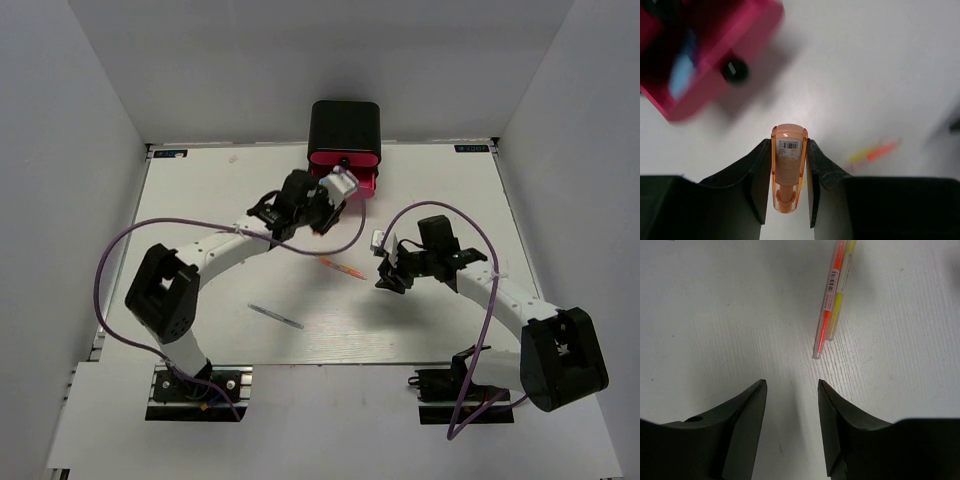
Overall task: Sort the stationery into containers
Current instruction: Pick up the stationery from the center of the board, then place the stationery in the drawer.
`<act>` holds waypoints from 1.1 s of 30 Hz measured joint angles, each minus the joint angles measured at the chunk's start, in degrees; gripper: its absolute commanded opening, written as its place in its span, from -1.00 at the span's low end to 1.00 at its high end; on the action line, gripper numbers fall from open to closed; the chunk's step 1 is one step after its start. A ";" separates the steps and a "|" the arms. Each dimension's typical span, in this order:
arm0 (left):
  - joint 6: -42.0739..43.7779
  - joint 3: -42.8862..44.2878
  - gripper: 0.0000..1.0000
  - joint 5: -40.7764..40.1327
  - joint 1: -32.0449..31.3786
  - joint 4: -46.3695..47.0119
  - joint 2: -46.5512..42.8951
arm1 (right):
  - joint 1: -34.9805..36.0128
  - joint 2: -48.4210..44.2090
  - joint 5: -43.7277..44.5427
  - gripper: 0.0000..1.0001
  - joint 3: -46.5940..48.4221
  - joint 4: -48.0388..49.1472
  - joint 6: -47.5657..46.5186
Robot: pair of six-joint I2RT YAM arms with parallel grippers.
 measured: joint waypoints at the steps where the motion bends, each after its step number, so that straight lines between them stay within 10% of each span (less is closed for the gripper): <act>1: -0.24 2.75 -1.00 0.09 0.22 1.60 1.22 | 0.00 -0.07 0.00 0.01 -0.13 0.02 -0.04; 19: 6.19 32.65 -1.00 0.70 3.74 12.98 27.52 | 0.00 -2.45 0.07 0.01 -2.40 -0.28 -0.42; 25: 7.67 30.58 0.16 0.22 3.69 14.34 27.10 | -0.02 -2.45 0.07 0.01 -2.49 -0.61 -0.61; 33: 8.04 26.71 0.36 -1.36 2.97 15.87 25.51 | -0.02 -2.40 0.04 0.01 -2.49 -0.70 -1.40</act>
